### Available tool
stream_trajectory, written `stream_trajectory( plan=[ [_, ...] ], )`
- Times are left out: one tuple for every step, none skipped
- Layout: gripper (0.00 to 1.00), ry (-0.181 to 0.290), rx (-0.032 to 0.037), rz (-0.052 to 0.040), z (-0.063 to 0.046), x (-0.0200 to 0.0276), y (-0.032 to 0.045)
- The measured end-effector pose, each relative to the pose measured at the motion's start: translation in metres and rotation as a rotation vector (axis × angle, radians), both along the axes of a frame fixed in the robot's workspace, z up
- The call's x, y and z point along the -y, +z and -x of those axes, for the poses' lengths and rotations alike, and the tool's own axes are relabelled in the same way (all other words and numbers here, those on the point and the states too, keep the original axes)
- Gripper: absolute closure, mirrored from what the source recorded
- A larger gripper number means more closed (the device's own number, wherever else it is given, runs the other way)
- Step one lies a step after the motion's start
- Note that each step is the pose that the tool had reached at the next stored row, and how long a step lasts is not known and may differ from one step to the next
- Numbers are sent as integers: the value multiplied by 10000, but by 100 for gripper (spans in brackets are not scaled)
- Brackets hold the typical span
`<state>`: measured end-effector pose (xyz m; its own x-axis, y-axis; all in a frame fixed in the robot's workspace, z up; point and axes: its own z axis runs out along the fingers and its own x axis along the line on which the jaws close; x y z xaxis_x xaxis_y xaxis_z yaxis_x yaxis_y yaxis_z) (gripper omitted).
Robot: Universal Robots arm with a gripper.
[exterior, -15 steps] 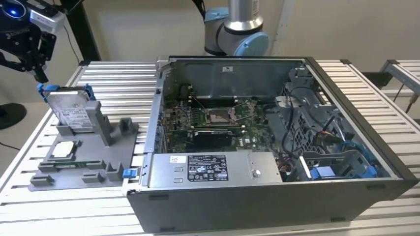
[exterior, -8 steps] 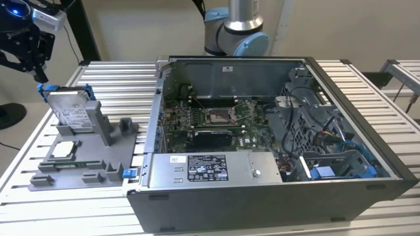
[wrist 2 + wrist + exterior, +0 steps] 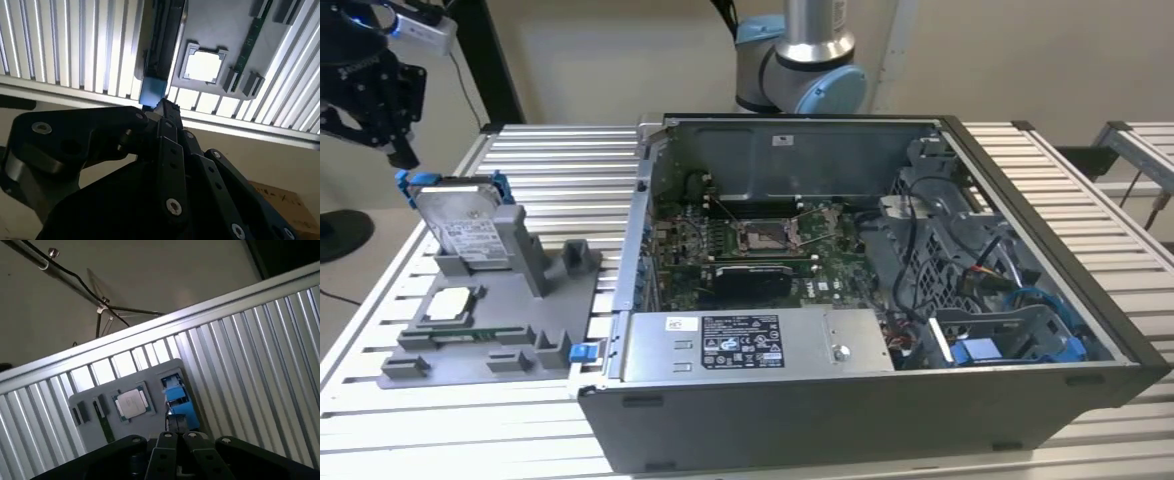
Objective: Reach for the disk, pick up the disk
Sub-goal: 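Pick up the disk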
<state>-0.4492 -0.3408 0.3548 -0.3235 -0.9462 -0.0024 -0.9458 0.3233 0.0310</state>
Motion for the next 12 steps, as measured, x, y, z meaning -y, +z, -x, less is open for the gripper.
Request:
stream_trajectory(
  plan=[
    [100,172,27,-3,0,0,-2],
    [100,335,52,-3,0,0,-2],
    [100,481,70,-5,-1,0,-4],
    [100,621,82,-7,-1,0,-5],
    [100,756,89,-10,0,0,-6],
    [100,876,91,-14,-1,0,-6],
    [100,946,91,-16,-1,0,-6],
    [100,946,92,-17,-1,0,-6],
    [100,948,91,-16,-1,0,-6],
    [100,948,91,-17,-1,0,-6],
    [100,949,91,-17,-2,0,-6],
    [100,948,90,-16,-2,0,-5]
  ],
)
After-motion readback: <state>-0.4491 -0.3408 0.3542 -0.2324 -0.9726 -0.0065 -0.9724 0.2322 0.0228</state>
